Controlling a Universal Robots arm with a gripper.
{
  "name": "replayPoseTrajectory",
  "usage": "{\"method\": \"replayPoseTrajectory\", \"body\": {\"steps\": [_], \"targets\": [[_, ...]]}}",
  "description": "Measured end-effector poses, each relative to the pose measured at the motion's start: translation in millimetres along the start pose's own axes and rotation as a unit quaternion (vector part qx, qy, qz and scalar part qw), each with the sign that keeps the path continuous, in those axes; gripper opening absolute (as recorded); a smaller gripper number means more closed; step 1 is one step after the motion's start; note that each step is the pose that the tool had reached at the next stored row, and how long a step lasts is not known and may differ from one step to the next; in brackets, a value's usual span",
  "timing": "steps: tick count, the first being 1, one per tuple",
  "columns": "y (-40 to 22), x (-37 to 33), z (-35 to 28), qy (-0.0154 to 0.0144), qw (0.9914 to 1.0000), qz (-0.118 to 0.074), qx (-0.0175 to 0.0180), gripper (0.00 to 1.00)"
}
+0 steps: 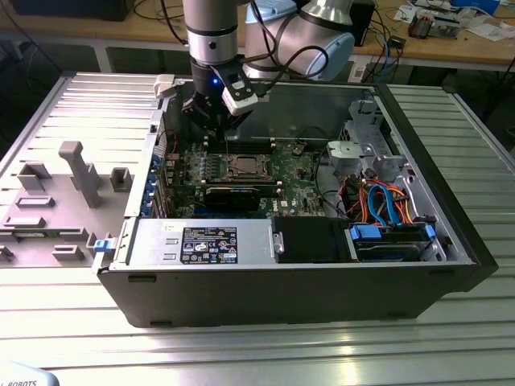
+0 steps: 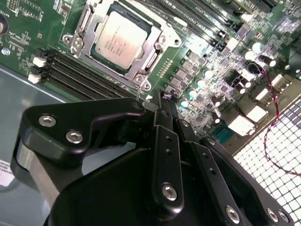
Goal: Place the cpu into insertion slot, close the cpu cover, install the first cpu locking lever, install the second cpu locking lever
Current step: 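Install the first cpu locking lever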
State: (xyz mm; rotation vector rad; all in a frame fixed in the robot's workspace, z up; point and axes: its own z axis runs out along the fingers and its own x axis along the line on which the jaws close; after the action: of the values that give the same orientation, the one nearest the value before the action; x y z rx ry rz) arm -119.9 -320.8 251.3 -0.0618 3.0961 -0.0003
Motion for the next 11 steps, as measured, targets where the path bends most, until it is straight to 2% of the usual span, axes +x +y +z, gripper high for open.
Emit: {"method": "replayPoseTrajectory", "body": {"steps": [2, 3, 4, 8, 11], "targets": [[2.6, -0.1, 0.0, 0.0, 1.0, 0.0, 0.0, 0.11], [7.9, -0.4, -0.1, -0.0001, 1.0, 0.0, -0.0001, 0.11], [10.2, -0.5, -1.4, 0.0, 1.0, 0.0, 0.0, 0.11], [11.0, -0.9, -2.3, -0.0001, 1.0, 0.0, 0.0, 0.11], [10.8, -6.1, -2.0, -0.0001, 1.0, 0.0, 0.0, 0.11]]}}
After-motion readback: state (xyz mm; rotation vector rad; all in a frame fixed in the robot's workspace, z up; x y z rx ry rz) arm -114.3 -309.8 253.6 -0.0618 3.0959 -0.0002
